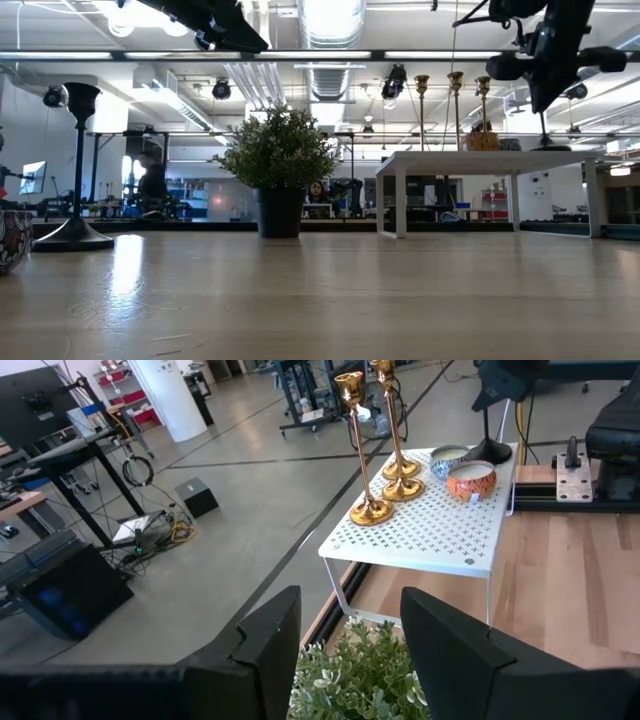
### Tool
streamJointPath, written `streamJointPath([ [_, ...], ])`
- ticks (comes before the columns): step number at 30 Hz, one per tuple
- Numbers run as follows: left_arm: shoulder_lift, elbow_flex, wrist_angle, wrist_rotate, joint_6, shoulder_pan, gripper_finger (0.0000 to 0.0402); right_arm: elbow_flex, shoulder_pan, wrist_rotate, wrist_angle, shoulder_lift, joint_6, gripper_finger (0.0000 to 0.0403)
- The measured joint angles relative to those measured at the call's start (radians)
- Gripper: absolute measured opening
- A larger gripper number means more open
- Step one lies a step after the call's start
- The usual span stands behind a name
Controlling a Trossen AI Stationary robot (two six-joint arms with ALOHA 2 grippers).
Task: Pick & Place candle stick holders
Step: Put the bottom black candle holder on the shelf
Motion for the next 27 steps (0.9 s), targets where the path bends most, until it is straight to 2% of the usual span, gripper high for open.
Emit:
streamJointPath([
  [18, 0.0, 0.0, 0.0, 0.0, 0.0, 0.001, 0.0179, -0.012, -0.013, -0.005, 0.029, 0.001, 0.002, 0.0017],
  [22, 0.0, 0.0, 0.0, 0.0, 0.0, 0.0, 0.0179, -0.018, -0.013, -0.028, 0.019, 0.005, -0.002, 0.0039],
  [27, 0.0, 0.0, 0.0, 0.0, 0.0, 0.0, 0.0179, -0.017, -0.013, -0.025, 0.027, 0.003, -0.003, 0.0086],
])
